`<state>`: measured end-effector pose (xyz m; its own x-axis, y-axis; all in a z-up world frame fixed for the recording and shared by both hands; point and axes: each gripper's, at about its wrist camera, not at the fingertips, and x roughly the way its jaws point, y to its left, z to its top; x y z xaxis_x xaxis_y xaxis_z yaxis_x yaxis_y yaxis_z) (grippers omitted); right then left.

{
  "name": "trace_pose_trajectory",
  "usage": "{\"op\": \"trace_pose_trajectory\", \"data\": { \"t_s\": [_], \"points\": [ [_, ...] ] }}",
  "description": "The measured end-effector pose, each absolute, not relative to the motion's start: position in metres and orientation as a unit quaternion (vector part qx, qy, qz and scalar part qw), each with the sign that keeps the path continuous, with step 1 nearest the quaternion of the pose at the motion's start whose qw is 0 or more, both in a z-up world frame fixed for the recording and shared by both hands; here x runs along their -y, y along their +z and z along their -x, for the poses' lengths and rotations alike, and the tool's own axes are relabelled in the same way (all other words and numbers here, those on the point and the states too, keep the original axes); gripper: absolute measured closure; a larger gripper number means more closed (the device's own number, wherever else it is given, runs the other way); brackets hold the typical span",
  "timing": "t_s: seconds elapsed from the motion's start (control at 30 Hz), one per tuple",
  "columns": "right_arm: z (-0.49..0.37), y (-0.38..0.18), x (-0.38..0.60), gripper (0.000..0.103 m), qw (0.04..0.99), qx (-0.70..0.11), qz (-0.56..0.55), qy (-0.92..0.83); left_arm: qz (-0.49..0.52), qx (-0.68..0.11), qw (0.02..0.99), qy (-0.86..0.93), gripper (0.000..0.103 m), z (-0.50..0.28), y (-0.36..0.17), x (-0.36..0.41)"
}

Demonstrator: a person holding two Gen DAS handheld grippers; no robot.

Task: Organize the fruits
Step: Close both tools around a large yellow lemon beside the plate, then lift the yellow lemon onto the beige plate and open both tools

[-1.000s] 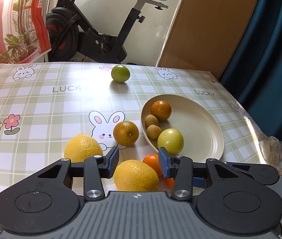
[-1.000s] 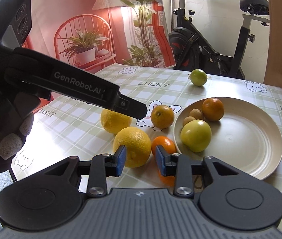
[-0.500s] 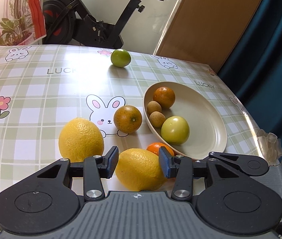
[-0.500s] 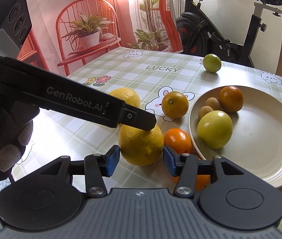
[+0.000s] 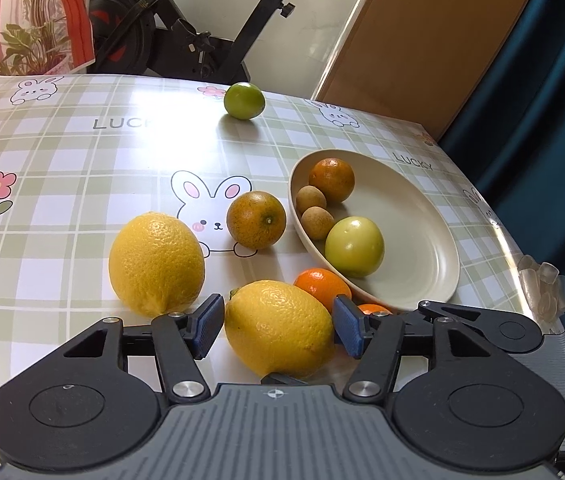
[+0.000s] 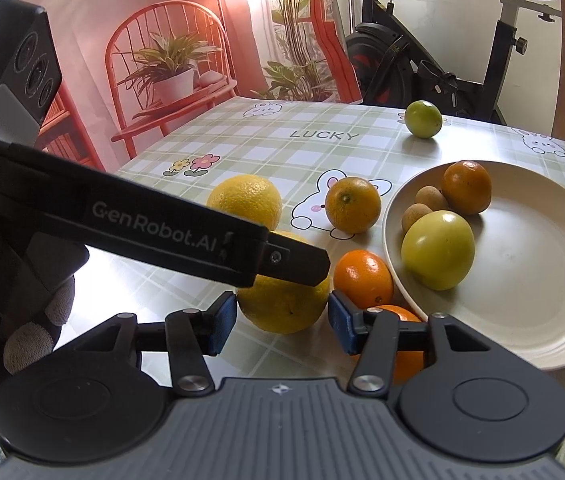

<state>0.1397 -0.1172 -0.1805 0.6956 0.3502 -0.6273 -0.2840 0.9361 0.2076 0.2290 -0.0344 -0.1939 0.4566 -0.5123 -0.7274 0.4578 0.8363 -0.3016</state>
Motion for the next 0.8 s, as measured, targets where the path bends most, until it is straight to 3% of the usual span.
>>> {"op": "trace_pose_trajectory", "data": {
  "t_s": [0.8],
  "points": [
    [-0.130,-0.184,0.109,0.047,0.919,-0.349,-0.033,0.181,0.022,-0.430,0.862,-0.269,0.043,-0.192,-0.191,0.028]
  ]
}}
